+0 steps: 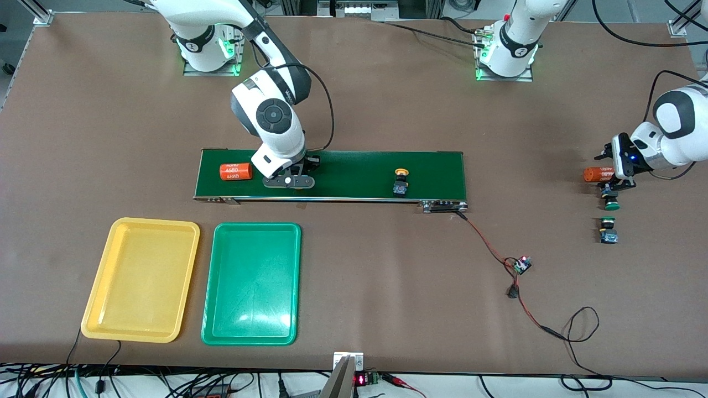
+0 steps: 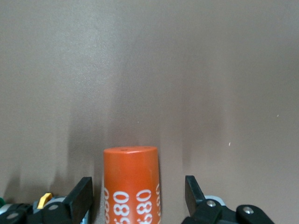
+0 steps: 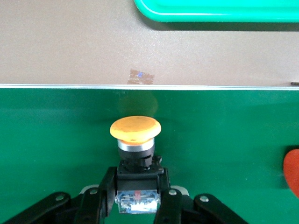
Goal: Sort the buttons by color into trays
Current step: 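Carry the yellow button over the yellow tray with the right gripper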
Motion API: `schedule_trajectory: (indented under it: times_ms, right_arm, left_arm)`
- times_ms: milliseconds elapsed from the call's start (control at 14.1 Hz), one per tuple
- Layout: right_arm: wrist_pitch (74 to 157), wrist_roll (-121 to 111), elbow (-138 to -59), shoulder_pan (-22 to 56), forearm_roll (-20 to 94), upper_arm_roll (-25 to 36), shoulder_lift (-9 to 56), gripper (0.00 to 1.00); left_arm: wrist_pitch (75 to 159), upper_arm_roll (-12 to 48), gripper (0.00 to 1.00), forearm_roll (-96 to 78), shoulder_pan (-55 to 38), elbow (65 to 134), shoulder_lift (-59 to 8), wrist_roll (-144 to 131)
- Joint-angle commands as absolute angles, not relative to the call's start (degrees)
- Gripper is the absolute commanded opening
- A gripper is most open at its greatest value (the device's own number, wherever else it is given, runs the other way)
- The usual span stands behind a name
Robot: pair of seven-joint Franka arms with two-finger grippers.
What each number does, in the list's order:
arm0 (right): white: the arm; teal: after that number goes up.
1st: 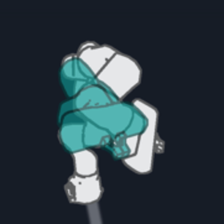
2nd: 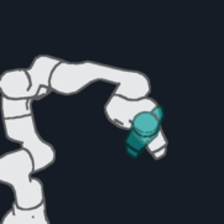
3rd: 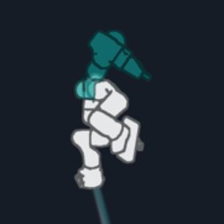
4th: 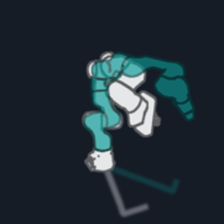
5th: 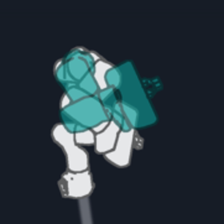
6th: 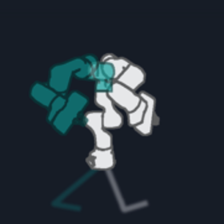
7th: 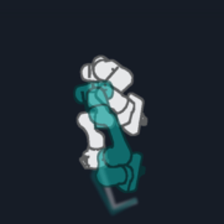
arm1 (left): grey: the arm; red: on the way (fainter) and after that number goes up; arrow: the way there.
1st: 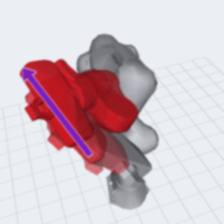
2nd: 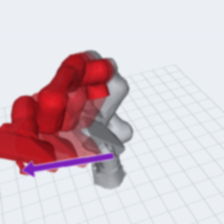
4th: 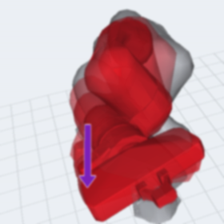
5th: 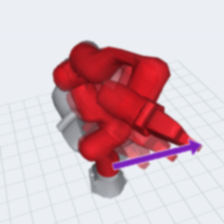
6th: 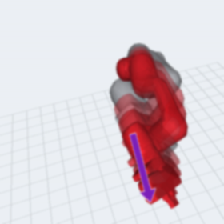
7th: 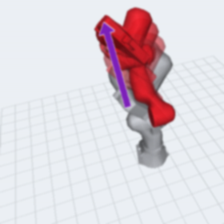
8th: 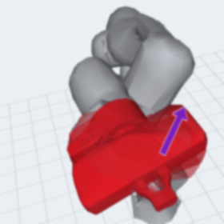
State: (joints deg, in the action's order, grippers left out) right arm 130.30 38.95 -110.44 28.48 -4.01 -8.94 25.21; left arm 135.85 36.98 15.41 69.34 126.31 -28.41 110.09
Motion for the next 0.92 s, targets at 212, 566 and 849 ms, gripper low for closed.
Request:
schedule_trajectory:
  times_ms: [212,566,849]
  right_arm:
    - [125.0,32.1,-108.1,28.3,-5.0,-6.3,23.2,0.23]
    - [115.5,16.7,-106.6,26.6,-5.1,-0.6,17.8,0.23]
    - [112.9,0.6,-108.0,16.5,-7.4,0.1,13.8,0.23]
  left_arm:
    - [137.2,37.4,0.78,15.7,71.1,126.7,-29.2,113.5]
    - [137.8,37.5,0.06,15.6,71.0,126.7,-29.4,115.3]
    - [137.2,37.9,0.00,13.4,70.8,126.4,-24.0,113.9]
